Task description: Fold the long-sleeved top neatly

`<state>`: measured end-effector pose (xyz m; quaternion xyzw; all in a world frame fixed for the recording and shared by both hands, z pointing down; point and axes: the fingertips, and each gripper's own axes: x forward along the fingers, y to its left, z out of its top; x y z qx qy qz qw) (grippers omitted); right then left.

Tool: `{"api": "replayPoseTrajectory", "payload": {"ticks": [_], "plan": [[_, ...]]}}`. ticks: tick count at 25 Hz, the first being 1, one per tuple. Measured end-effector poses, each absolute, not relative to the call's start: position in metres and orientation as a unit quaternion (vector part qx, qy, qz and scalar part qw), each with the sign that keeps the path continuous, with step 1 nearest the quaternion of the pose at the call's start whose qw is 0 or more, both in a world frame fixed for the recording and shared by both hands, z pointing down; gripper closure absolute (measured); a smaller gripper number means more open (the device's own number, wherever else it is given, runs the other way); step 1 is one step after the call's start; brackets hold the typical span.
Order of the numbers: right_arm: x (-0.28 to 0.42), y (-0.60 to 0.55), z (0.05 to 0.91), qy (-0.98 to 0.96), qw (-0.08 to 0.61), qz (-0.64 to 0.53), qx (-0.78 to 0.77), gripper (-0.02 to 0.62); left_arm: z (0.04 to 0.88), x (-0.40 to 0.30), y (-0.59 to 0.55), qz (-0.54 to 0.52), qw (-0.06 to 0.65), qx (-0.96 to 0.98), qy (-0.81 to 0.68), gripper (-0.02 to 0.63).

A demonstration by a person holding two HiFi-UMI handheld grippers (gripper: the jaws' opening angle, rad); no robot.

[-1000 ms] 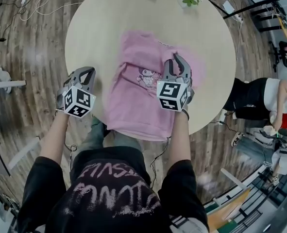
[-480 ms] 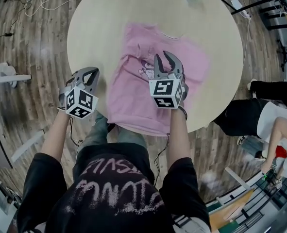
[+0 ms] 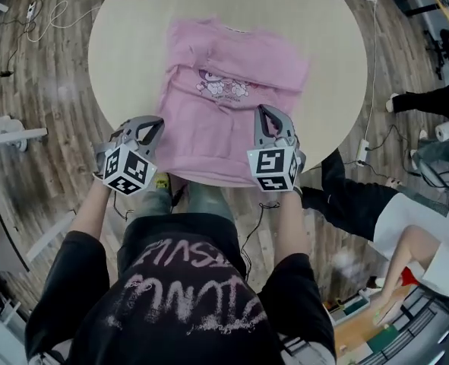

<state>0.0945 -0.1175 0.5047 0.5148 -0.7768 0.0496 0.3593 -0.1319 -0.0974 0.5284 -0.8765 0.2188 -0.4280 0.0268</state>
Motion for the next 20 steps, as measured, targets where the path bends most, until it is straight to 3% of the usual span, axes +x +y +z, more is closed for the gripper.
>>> {"api": "replayPoseTrajectory", "payload": {"ticks": [7,9,12,14,20], "plan": [[0.087,-0.005,0.524,-0.740,0.412,0.066,0.528,0.581,0.540,-0.131,-0.028,-0.418,0.051,-0.899,0.122,0.587],[0.076,0.031,0.536,-0.730,0.441,0.073,0.518,0.541,0.542,-0.136,-0.011,-0.412,0.053,-0.904,0.104,0.568],[0.063,0.077,0.554,-0.714,0.480,0.085,0.503,0.475,0.549,-0.141,0.013,-0.419,0.058,-0.904,0.069,0.469],[0.060,0.098,0.565,-0.704,0.499,0.092,0.497,0.428,0.554,-0.141,0.024,-0.424,0.071,-0.901,0.055,0.451],[0.085,0.117,0.591,-0.665,0.562,0.063,0.488,0.380,0.580,-0.139,0.043,-0.455,0.091,-0.885,0.042,0.435]]}}
